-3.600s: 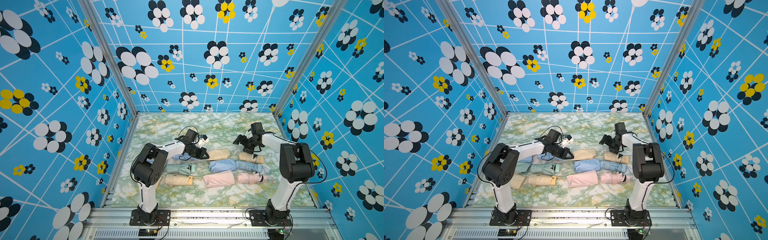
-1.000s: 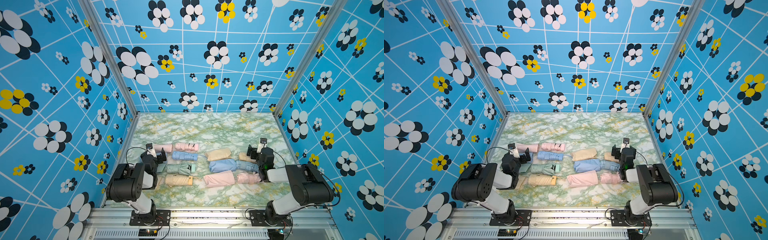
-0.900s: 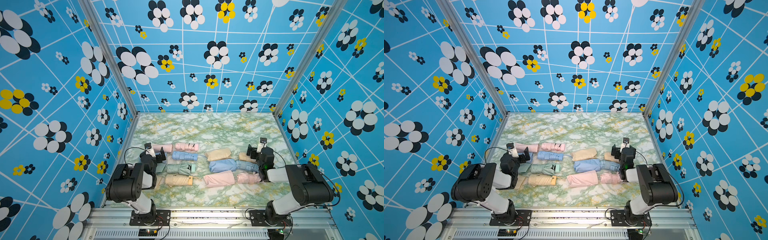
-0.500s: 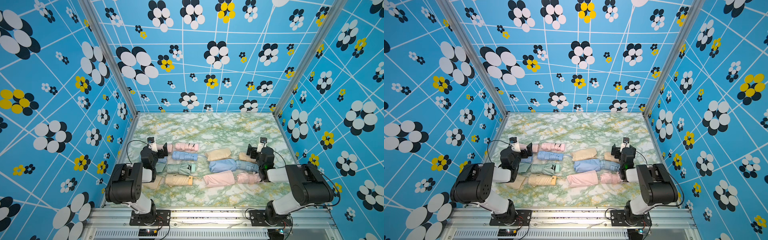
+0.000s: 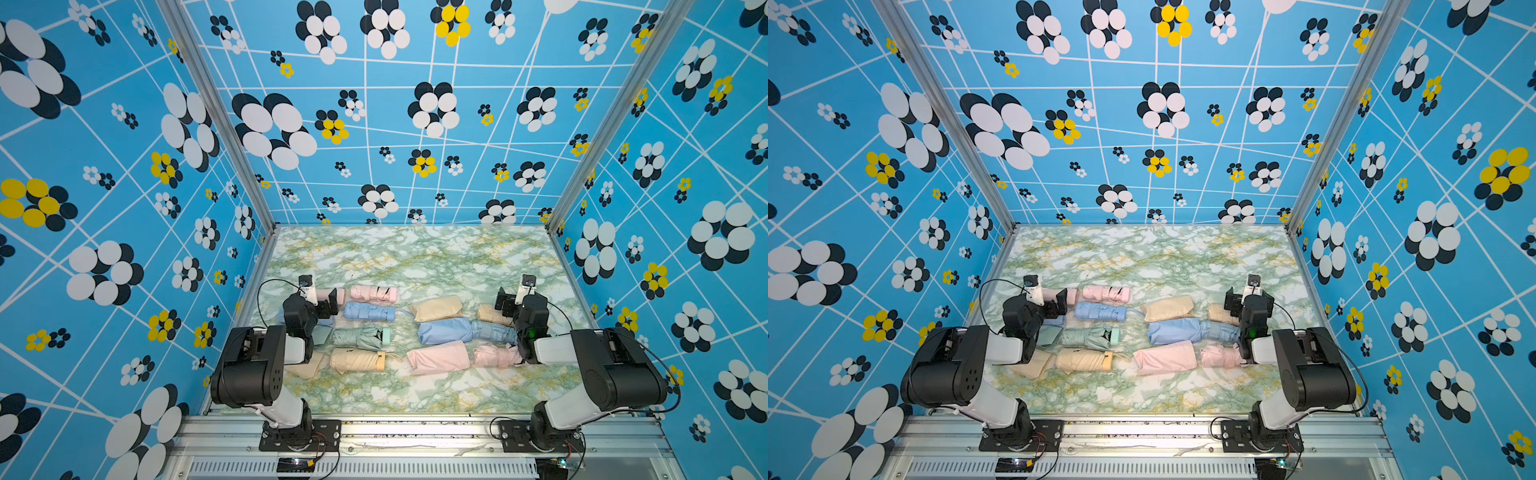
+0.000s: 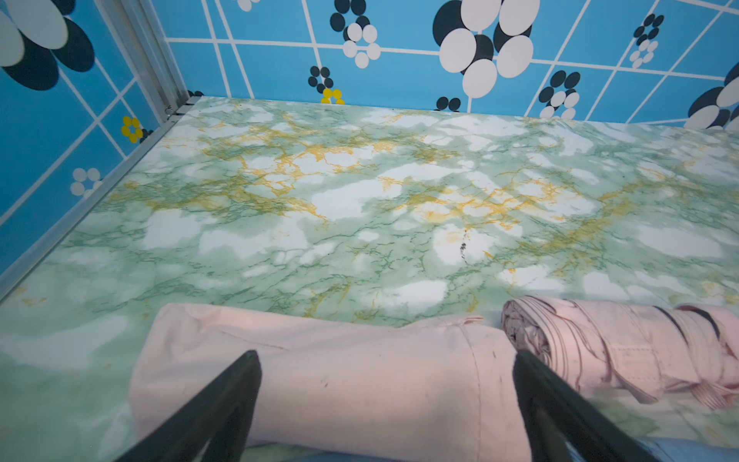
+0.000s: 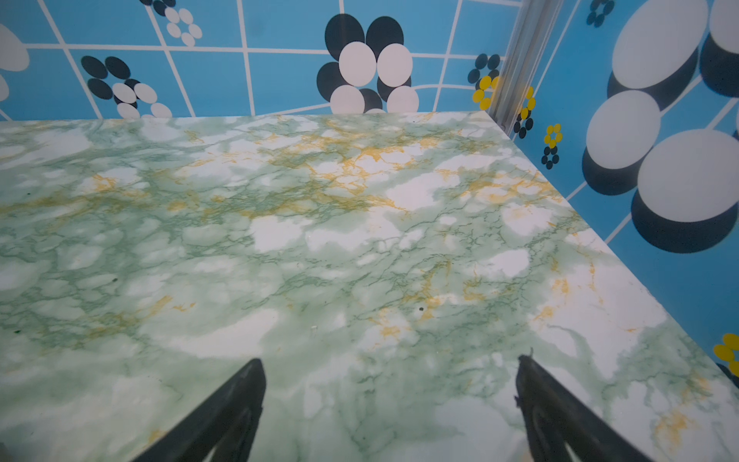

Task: Take umbrellas out of sleeves
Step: Reset both arms

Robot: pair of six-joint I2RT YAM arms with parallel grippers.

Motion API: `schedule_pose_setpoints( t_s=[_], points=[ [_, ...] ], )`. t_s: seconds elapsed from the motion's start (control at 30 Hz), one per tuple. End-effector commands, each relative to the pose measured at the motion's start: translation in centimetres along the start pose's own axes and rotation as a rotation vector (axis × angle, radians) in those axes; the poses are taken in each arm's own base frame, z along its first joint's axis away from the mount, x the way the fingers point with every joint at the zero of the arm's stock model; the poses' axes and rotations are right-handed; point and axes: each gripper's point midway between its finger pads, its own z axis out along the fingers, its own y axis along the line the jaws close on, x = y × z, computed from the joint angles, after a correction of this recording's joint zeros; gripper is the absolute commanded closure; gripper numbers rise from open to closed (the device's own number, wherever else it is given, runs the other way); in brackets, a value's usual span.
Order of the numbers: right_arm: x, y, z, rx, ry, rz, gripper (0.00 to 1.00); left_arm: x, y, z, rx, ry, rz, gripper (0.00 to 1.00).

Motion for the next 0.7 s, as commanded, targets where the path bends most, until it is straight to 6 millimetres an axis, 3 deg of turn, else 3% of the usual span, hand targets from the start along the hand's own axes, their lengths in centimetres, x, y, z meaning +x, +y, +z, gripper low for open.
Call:
schedule_pose_setpoints(
  t_s=[0.0, 0.67],
  points=[
    [-0.96, -0.36, 0.34, 0.019, -0.024, 0.020, 0.01, -1.12, -1.40, 0.23, 0.072, -0.017, 0.041, 0.01],
    [-0.96, -0.36, 0.35, 0.019, -0.024, 0.019, 0.01, -1.06, -1.38, 0.50, 0.048, -0.004, 0.053, 0.01]
  ],
)
